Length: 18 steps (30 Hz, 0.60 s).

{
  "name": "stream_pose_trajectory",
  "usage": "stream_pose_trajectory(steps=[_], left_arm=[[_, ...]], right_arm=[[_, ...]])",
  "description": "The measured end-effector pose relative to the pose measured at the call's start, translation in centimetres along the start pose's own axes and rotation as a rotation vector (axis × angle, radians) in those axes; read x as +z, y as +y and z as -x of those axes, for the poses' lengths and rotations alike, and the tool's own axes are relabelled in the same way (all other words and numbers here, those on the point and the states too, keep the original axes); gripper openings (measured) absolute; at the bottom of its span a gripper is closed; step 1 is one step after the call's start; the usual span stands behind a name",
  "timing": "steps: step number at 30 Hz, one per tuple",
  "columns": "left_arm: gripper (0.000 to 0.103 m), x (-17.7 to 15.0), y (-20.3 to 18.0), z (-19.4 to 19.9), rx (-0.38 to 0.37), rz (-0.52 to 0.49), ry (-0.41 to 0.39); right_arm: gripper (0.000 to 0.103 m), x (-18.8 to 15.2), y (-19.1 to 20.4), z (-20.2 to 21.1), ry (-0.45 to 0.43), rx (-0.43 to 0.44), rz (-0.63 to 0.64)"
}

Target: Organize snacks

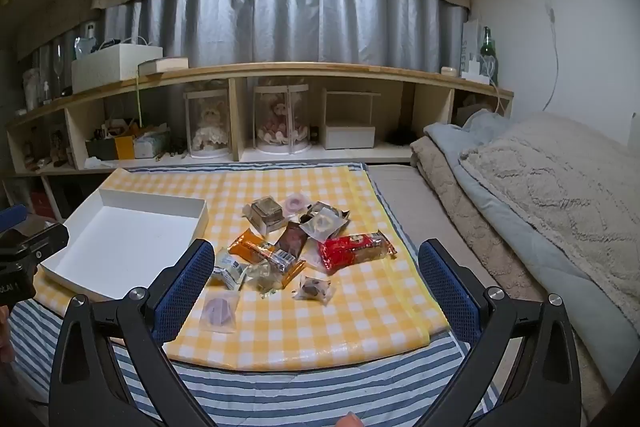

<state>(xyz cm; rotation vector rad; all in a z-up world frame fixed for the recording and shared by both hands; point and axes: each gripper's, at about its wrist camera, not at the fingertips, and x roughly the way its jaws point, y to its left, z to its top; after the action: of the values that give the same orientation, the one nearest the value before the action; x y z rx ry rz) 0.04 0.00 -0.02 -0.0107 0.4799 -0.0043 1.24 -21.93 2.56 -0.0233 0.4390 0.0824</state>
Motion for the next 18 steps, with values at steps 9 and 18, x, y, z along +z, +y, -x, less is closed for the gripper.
stream_pose_trajectory(steps=[9, 18], left_arm=[[0.103, 0.49, 0.37, 0.31, -0.005, -0.012, 0.002], [0.103, -0.04, 0.11, -0.09, -0.003, -0.012, -0.002]], right_arm=[[0.103, 0.00, 0.16, 0.03, -0.002, -0.002, 0.003], [0.103, 0.02, 0.17, 0.05, 0.000, -0.003, 0.008]])
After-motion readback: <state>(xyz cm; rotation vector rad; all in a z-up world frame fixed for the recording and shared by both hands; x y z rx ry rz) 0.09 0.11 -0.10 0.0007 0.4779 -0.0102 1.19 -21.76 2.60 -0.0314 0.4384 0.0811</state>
